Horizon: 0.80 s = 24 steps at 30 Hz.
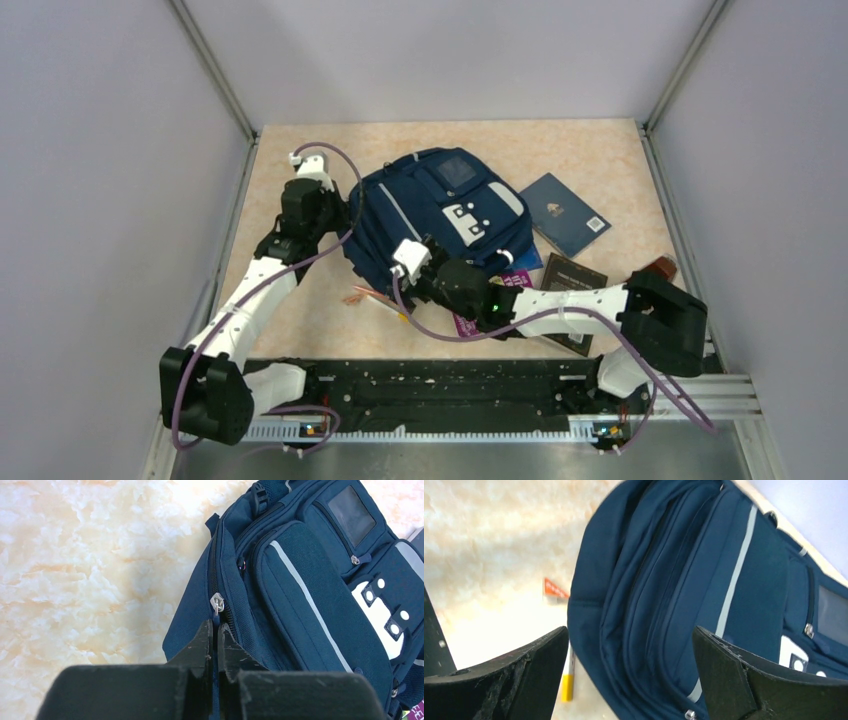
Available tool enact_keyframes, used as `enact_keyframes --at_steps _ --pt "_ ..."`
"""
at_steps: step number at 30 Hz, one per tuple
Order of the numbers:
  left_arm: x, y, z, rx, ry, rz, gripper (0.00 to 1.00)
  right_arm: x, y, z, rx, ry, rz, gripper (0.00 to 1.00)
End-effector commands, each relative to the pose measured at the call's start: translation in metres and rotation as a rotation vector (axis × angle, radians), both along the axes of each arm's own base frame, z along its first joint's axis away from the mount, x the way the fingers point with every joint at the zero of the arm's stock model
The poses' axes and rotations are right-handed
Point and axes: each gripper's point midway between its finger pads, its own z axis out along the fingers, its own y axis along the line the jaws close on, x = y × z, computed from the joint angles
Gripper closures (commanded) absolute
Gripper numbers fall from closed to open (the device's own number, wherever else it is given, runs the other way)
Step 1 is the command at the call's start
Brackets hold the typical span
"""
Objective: Pack the student bag
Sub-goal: Unzip the student bag at the center of the board.
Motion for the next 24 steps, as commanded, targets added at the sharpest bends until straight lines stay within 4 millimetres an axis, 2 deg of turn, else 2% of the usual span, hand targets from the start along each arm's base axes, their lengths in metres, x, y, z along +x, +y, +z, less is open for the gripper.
enact_keyframes --at_steps 1,12,14,17,22,24 --pt "0.008 -0.009 0.053 -0.052 -0.161 -0.03 1.0 0.001 -0.005 -0.01 -0.043 -0.08 -0.054 0.08" --pt "0.006 -0.008 0.058 -0.054 -0.173 -0.029 1.0 0.034 -0.02 -0.044 -0.282 -0.19 -0.213 0.06" --pt "0.006 -0.007 0.058 -0.052 -0.176 -0.026 1.0 0.04 -0.021 -0.046 -0.305 -0.213 -0.243 0.05" --pt "0.007 -0.005 0.058 -0.043 -0.177 -0.017 1.0 0.05 -0.029 -0.035 -0.3 -0.245 -0.33 0.08" --pt "0.008 0.002 0.053 -0.017 -0.172 0.017 1.0 0.056 -0.039 0.001 -0.21 -0.284 -0.419 0.64" --pt "0.008 0.005 0.055 -0.013 -0.178 0.03 1.0 0.058 -0.044 0.02 -0.188 -0.311 -0.446 0.82"
